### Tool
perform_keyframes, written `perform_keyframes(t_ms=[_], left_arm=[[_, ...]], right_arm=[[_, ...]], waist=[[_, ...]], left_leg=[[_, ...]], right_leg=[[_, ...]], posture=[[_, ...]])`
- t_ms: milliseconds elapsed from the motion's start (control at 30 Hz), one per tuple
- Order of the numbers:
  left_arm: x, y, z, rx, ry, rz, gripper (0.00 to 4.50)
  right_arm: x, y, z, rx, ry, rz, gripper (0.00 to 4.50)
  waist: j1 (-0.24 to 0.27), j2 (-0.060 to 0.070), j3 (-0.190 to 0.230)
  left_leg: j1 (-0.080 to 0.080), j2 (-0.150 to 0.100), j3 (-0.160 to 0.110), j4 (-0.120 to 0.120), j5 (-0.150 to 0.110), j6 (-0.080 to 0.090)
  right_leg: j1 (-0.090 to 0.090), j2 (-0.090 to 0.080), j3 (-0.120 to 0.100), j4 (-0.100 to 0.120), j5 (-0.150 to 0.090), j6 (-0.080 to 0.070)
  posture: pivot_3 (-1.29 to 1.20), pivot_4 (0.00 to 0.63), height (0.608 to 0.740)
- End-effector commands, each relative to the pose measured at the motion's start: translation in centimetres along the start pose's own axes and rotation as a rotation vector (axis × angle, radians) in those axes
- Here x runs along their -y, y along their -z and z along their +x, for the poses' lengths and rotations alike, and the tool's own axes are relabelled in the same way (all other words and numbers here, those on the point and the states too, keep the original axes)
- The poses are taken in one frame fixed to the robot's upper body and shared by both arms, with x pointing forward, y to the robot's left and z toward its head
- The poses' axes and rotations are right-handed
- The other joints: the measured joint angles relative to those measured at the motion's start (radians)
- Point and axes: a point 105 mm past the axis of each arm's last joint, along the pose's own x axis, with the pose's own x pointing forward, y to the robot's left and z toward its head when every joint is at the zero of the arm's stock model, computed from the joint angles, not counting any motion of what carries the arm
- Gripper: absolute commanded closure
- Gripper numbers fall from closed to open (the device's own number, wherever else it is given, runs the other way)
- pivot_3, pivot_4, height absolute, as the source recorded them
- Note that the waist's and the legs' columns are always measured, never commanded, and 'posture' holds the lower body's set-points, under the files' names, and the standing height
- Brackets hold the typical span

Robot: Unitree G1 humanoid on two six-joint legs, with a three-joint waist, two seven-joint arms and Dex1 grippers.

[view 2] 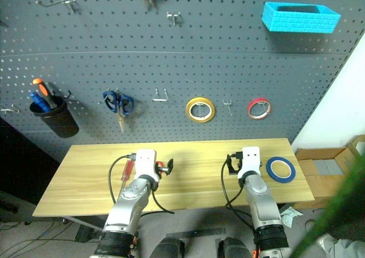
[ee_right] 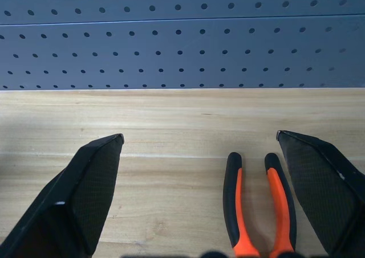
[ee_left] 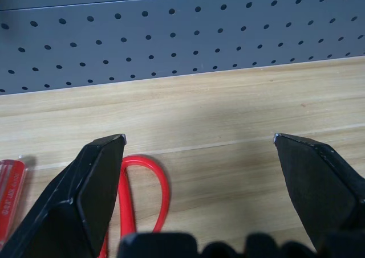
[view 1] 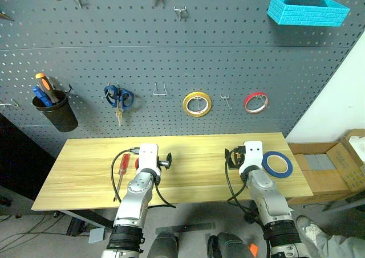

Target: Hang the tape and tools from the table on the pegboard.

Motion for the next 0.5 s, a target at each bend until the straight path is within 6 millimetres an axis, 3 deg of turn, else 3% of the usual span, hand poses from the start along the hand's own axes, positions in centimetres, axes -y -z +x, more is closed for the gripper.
perform_keyframes(t_ms=[33,133,333,500], left_arm=[[0.2,-1.6,-0.3,0.062,0.008,-0.003,0.03],[0.3,-1.6,-0.3,0.063,0.011,-0.006,0.03],[-0.2,-2.2,-0.4,0.079,-0.006,-0.019,0.03],[-1.0,-3.8,-0.1,0.108,-0.004,-0.027,0.03]], right_arm=[[0.1,-1.7,-0.2,0.057,-0.001,-0.02,0.0],[0.2,-1.7,-0.2,0.055,0.001,-0.02,0.0],[2.2,-3.0,-0.3,0.086,0.04,-0.042,0.0],[3.4,-4.2,-0.5,0.065,0.005,-0.122,0.0]], waist=[[0.0,0.0,0.0],[0.0,0.0,0.002],[0.0,0.0,0.01],[-0.002,0.0,0.018]], left_leg=[[0.0,0.0,0.0,0.0,0.0,0.0],[0.0,0.0,0.0,0.0,0.0,0.0],[-0.001,0.0,0.0,0.0,0.0,0.0],[-0.002,0.0,0.001,0.0,0.0,0.0]], right_leg=[[0.0,0.0,0.0,0.0,0.0,0.0],[0.0,0.0,0.0,0.0,0.0,0.0],[0.0,0.0,0.0,0.0,0.0,0.0],[-0.001,0.0,0.0,0.0,0.0,0.0]], posture=[[0.26,0.09,0.74],[0.26,0.095,0.74],[0.25,0.11,0.74],[0.23,0.123,0.74]])
